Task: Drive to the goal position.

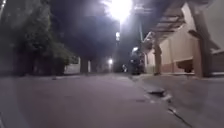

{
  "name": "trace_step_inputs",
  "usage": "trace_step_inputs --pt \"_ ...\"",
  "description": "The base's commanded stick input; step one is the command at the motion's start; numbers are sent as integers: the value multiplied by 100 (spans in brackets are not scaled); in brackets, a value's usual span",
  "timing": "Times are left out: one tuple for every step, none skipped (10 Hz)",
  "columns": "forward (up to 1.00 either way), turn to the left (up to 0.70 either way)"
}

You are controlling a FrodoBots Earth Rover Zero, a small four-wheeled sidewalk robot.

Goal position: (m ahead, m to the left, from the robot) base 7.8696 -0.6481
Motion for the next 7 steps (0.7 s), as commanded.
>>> trace_step_inputs --pt "70 0" --pt "70 0" --pt "70 0" --pt "70 0" --pt "70 0" --pt "70 0" --pt "70 0"
